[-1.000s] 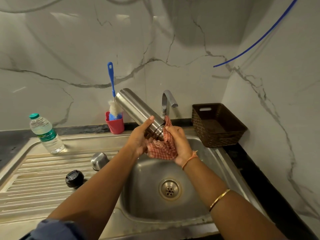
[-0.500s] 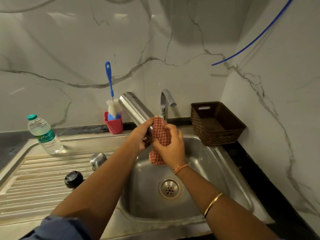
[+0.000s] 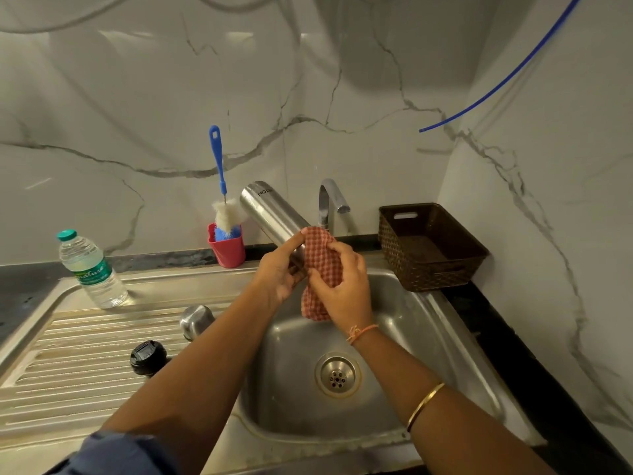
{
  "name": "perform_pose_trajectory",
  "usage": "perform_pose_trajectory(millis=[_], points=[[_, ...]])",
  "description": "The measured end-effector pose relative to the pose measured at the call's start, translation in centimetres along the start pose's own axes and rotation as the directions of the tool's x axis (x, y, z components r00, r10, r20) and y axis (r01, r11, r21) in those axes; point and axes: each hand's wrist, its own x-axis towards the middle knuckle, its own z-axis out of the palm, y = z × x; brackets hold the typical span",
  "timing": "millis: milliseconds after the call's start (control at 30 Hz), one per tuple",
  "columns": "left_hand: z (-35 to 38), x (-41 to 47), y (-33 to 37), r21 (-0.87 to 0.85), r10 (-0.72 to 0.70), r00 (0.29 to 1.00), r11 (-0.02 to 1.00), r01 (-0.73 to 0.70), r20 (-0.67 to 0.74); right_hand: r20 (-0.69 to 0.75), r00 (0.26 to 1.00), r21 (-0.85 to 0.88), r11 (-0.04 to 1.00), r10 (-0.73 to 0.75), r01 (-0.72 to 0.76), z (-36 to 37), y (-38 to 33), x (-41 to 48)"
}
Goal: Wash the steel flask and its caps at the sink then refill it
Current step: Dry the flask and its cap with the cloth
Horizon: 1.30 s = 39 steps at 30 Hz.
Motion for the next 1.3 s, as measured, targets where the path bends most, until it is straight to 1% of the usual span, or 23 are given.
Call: perform_pose_trajectory(millis=[33,67,100,133,167,200,233,333,400,500,567,633,667,767,833,900,933,1000,1100,1167,1200,1233,1300], points=[[-0.2,0.1,-0.2,-0.006,-0.006,1.0,1.0,0.006,0.011,0.008,0.991,0.135,0.982,0.134,-0.134,-0.2,-0.1,0.3],[-0.3,0.0,-0.3,-0.026,-0.01,1.0,1.0,0.01,0.019,0.066,0.952,0.326,0.896,0.297,-0.302,-0.4,-0.3,0.7],[-0.3,0.0,-0.4,-0.043,0.0,1.0,0.999,0.001,0.014,0.183,0.887,0.507,0.732,0.425,-0.455,-0.6,-0.4,1.1],[-0.4,0.0,-0.6,-0.052,0.019,1.0,0.998,-0.019,0.006,0.326,0.816,0.621,0.543,0.477,-0.565,-0.6,-0.1,1.5],[-0.4,-0.1,-0.8,-0.046,0.048,0.999,0.998,-0.048,-0.007,0.429,0.758,0.662,0.4,0.49,-0.634,-0.7,0.3,1.7],[-0.4,-0.2,-1.0,-0.038,0.085,0.996,0.996,-0.086,-0.029,0.477,0.718,0.659,0.334,0.507,-0.674,-0.8,0.5,1.8],[-0.3,-0.2,-1.1,-0.021,0.124,0.991,0.992,-0.125,-0.054,0.472,0.693,0.647,0.319,0.545,-0.692,-0.8,0.6,1.8],[-0.4,0.1,-1.7,0.027,0.191,0.978,0.981,-0.19,-0.087,0.375,0.647,0.612,0.347,0.664,-0.711,-0.6,0.2,2.0],[-0.4,0.0,-2.0,0.13,0.25,0.961,0.963,-0.234,-0.118,0.274,0.634,0.552,0.422,0.723,-0.719,-0.6,0.0,1.8],[-0.1,0.3,-2.2,0.294,0.327,0.935,0.915,-0.277,-0.137,0.126,0.689,0.485,0.562,0.714,-0.67,-0.4,0.0,1.2],[0.4,0.3,-2.0,0.309,0.35,0.925,0.905,-0.294,-0.145,0.035,0.757,0.462,0.661,0.653,-0.591,-0.2,0.0,1.1],[0.5,0.5,-1.6,0.262,0.328,0.932,0.923,-0.282,-0.153,0.001,0.815,0.427,0.737,0.579,-0.524,-0.2,-0.2,1.0],[0.5,0.5,-1.6,0.245,0.316,0.937,0.93,-0.274,-0.151,0.019,0.823,0.426,0.74,0.568,-0.521,-0.3,-0.1,1.2],[-0.2,0.5,-1.8,0.232,0.29,0.944,0.94,-0.25,-0.158,0.121,0.806,0.433,0.7,0.579,-0.568,-0.9,0.3,1.5],[-0.9,0.8,-1.8,0.226,0.264,0.95,0.948,-0.223,-0.168,0.144,0.83,0.334,0.763,0.538,-0.553,-1.5,0.8,1.5],[-1.4,1.0,-1.3,0.204,0.223,0.966,0.96,-0.193,-0.134,0.156,0.867,0.253,0.83,0.472,-0.498,-2.1,1.1,1.7],[-1.6,0.8,-1.0,0.193,0.207,0.972,0.964,-0.184,-0.107,0.163,0.882,0.233,0.851,0.442,-0.47,-2.3,1.0,1.9],[-2.1,0.4,-0.7,0.229,0.174,0.982,0.961,-0.153,-0.078,0.177,0.911,0.218,0.888,0.372,-0.405,-3.0,0.7,2.4],[-2.7,-0.2,-0.6,0.385,0.184,0.981,0.911,-0.147,-0.059,0.2,0.956,0.193,0.948,0.213,-0.251,-3.5,-0.4,3.1],[-3.0,-0.1,-0.9,0.46,0.217,0.974,0.873,-0.163,-0.068,0.238,0.966,0.172,0.974,0.101,-0.144,-3.0,-1.2,3.0],[-3.0,-0.1,-1.0,0.48,0.241,0.969,0.857,-0.187,-0.053,0.279,0.96,0.129,0.989,0.036,-0.074,-2.5,-1.6,2.8],[-3.0,-0.1,-1.1,0.503,0.264,0.964,0.838,-0.212,-0.033,0.331,0.943,0.046,0.998,-0.046,0.032,-1.9,-1.8,2.5],[-3.2,-0.2,-1.1,0.543,0.315,0.949,0.798,-0.262,-0.005,0.415,0.889,-0.107,0.961,-0.191,0.256,-0.6,-1.5,2.3]])
